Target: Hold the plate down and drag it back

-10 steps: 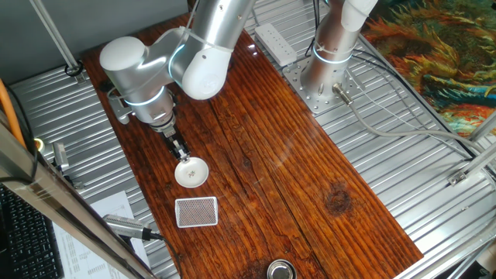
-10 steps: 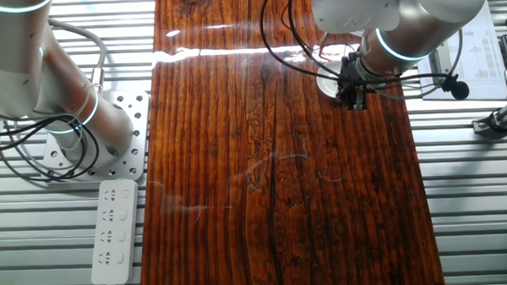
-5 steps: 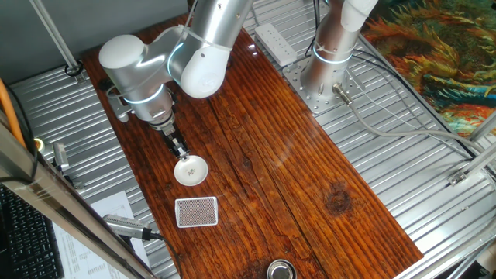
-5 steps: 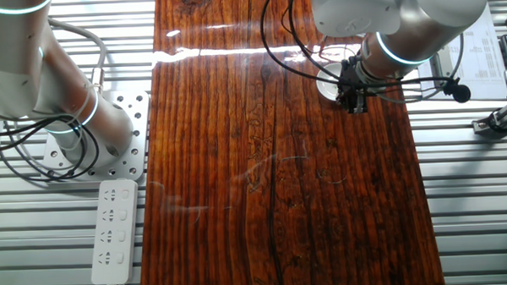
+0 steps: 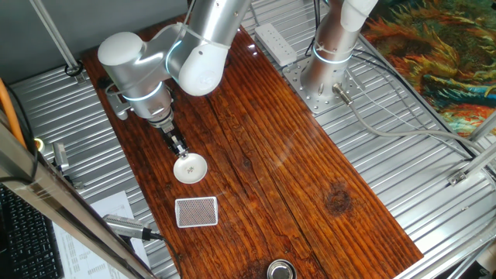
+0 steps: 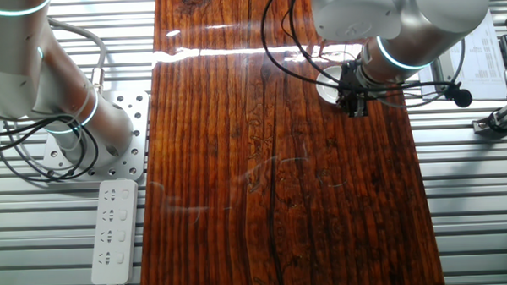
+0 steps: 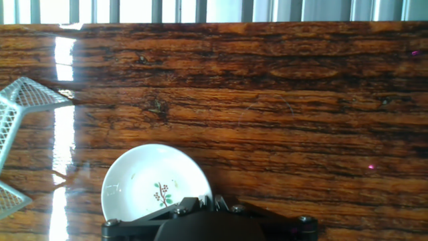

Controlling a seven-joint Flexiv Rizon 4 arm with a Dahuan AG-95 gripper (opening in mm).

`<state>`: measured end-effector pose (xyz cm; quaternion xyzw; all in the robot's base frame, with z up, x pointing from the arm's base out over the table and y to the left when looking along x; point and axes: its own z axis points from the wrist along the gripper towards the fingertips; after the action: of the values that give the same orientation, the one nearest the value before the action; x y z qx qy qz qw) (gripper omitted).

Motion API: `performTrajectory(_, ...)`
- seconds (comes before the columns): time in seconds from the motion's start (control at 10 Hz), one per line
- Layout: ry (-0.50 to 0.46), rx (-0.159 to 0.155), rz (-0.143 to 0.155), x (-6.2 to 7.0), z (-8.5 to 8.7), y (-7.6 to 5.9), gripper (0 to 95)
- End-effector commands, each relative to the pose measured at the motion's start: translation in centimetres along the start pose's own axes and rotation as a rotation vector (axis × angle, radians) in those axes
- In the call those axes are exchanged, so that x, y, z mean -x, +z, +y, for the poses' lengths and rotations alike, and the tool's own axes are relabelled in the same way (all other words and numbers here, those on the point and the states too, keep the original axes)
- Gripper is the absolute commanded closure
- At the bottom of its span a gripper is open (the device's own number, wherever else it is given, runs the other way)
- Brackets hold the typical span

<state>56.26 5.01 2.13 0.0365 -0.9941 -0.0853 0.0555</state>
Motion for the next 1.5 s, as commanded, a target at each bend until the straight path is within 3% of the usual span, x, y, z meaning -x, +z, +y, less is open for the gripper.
performTrajectory(0.1,-0.004,0.001,0.001,-0.1,-0.2,0.0,95.0)
performTrajectory(1.5,-0.023,0.001,0.003,-0.4,-1.8,-0.2,95.0)
